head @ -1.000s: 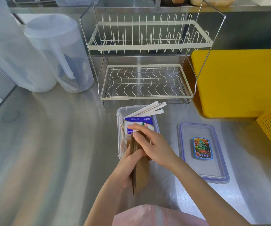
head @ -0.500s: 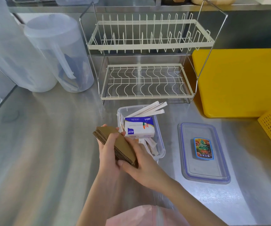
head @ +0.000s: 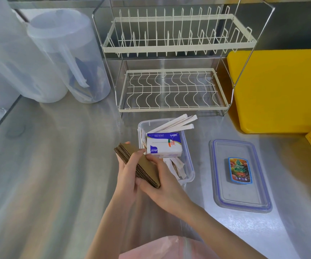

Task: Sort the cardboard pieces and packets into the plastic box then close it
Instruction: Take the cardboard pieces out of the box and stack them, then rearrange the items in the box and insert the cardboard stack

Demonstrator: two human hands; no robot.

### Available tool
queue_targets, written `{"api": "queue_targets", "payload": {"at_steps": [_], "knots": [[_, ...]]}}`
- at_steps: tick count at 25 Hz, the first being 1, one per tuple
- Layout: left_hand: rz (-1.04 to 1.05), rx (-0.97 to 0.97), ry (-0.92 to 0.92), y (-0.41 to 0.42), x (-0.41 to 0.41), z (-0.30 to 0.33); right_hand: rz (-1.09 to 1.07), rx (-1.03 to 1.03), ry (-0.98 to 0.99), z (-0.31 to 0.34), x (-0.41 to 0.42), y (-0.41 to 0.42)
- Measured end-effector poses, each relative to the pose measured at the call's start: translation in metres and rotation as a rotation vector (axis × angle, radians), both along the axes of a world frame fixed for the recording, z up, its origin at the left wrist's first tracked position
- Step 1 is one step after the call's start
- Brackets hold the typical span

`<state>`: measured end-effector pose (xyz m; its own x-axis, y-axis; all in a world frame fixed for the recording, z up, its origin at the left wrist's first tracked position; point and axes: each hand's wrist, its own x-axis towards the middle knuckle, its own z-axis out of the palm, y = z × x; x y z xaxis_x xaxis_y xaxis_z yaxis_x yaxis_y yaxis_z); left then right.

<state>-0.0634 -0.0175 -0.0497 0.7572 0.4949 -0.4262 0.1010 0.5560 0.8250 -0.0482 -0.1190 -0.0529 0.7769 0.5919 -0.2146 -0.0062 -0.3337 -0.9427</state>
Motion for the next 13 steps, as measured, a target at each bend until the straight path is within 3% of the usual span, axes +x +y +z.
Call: {"api": "queue_targets", "payload": {"at_steps": [5, 10, 13], "knots": [[0.033, 0.021, 0.011, 0.000, 0.011, -0.006, 0.005, 0.011, 0.026, -0.001, 0.013, -0.001], [0.003, 0.020, -0.036, -0.016, 0.036, -0.009, -0.431, 0.302, 0.146, 0.000, 0.020, 0.007], [0.000, -0.016, -0.043, -0.021, 0.045, -0.012, -0.560, 0.307, 0.133, 0.001, 0.030, 0.006]]}}
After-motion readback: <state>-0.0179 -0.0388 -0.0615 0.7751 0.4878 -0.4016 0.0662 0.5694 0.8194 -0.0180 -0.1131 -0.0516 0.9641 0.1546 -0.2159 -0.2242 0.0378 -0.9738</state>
